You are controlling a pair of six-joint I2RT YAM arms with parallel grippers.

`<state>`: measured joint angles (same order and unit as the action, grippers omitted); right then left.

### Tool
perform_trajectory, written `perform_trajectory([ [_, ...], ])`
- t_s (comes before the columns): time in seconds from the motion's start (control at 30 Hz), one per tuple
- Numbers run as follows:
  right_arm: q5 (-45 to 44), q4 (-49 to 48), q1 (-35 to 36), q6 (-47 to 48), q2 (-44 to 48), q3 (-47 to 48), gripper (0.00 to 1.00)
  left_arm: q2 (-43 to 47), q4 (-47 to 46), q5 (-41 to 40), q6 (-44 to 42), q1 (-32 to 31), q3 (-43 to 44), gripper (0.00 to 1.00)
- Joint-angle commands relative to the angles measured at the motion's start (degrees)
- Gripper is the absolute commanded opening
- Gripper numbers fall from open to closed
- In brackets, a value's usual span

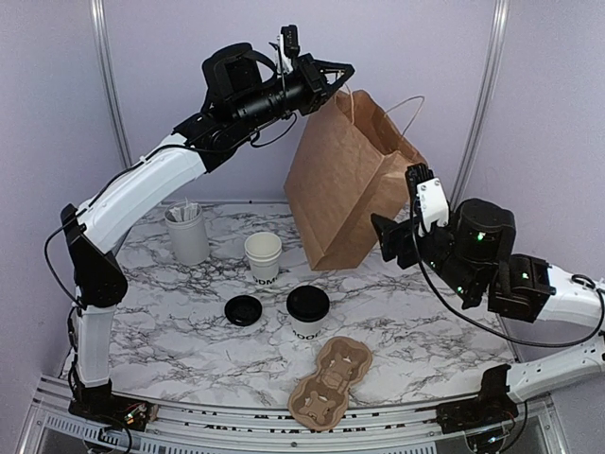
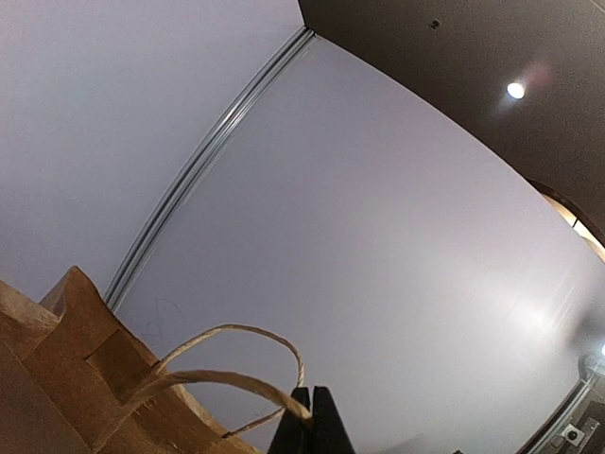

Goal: Pack the takeout coffee

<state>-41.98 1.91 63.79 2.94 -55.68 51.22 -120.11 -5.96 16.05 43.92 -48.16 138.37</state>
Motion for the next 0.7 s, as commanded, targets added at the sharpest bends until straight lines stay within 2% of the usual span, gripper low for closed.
perform_trajectory([
  [0.0, 3.0, 3.5, -1.2, -3.8, 2.4, 1.6, 0.83, 4.3, -1.9, 0.8, -1.7, 0.1, 1.0, 0.00],
  [0.27, 10.3, 4.0, -6.2, -7.4, 3.9, 1.2, 0.85, 13.7, 1.2, 0.6, -2.2, -0.6, -5.8, 0.00],
  [0.67, 13.1, 2.5, -7.2, -7.4, -0.8, 3.2, 0.86, 30.0, 5.5, 1.7, -1.4, -0.6, -21.2, 0.00],
])
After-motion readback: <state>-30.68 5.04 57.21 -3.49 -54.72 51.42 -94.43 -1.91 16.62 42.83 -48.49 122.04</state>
